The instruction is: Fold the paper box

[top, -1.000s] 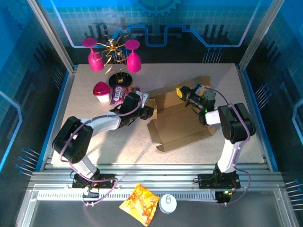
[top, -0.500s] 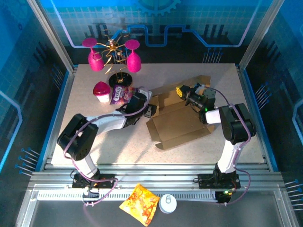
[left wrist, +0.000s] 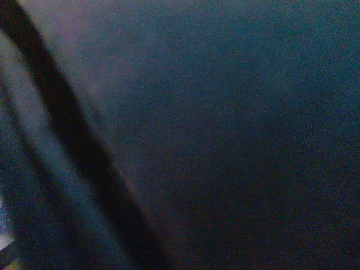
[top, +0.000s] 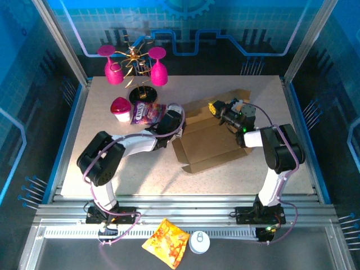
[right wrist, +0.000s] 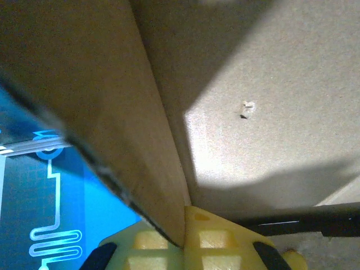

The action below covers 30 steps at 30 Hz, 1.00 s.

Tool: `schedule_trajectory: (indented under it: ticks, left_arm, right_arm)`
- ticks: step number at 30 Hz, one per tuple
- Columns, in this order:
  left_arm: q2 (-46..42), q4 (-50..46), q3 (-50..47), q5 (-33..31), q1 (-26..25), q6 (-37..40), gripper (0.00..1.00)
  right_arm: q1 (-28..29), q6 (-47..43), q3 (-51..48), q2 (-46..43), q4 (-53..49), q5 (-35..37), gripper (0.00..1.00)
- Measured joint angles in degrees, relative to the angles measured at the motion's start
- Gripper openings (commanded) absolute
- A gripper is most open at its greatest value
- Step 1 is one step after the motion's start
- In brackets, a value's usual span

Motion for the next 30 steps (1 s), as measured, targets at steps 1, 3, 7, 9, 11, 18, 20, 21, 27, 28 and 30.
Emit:
schedule_trajectory:
  ticks: [1, 3, 7, 9, 11, 18, 20, 21, 27, 28, 30]
  left_arm:
    - [0.37, 0.11, 0.26, -0.55, 0.00, 0.00, 0.48]
    - [1.01, 0.37, 0.72, -1.44, 0.00, -0.09, 0.45]
    - [3.04, 0.50, 2.69, -3.65, 0.00, -0.28, 0.34]
    - [4.20, 0.59, 3.78, -5.27, 0.00, -0.55, 0.28]
    - [5.22, 0.83, 4.74, -6.82, 0.00, -0.94, 0.22]
    - [7.28, 1.57, 6.45, -10.16, 0.00, -2.25, 0.00]
    - [7.82, 1.60, 6.97, -10.73, 0.00, -2.78, 0.00]
    - [8.04, 1.53, 7.23, -10.97, 0.00, -2.99, 0.00]
    - [9.64, -3.21, 11.26, -12.44, -0.07, -4.92, 0.00]
    - [9.77, -4.07, 11.82, -12.55, -0.13, -5.25, 0.09]
    - [9.88, -5.20, 12.39, -12.70, -0.22, -5.77, 0.18]
  right_arm:
    - [0.00, 0.00, 0.00, 0.00, -0.13, 0.04, 0.00]
    - [0.07, 0.00, 0.00, 0.00, -0.28, 0.24, 0.00]
    - [0.07, 0.13, 0.00, 0.00, -0.94, 1.05, 0.00]
    - [0.07, 0.17, 0.02, -0.02, -1.25, 1.36, 0.00]
    - [0.04, 0.17, 0.04, -0.02, -1.33, 1.90, 0.00]
    - [-0.11, 0.46, 0.87, -0.02, -2.25, 2.82, 0.00]
    - [-0.20, 0.63, 1.14, -0.02, -2.67, 2.86, 0.00]
    - [-0.20, 0.63, 1.20, -0.02, -2.78, 2.95, 0.00]
    - [-0.22, 0.68, 1.92, -0.13, -4.37, 3.87, 0.00]
    - [-0.22, 0.76, 1.95, -0.22, -4.61, 4.00, 0.00]
    - [-0.22, 0.85, 2.16, -0.33, -5.22, 4.04, 0.00]
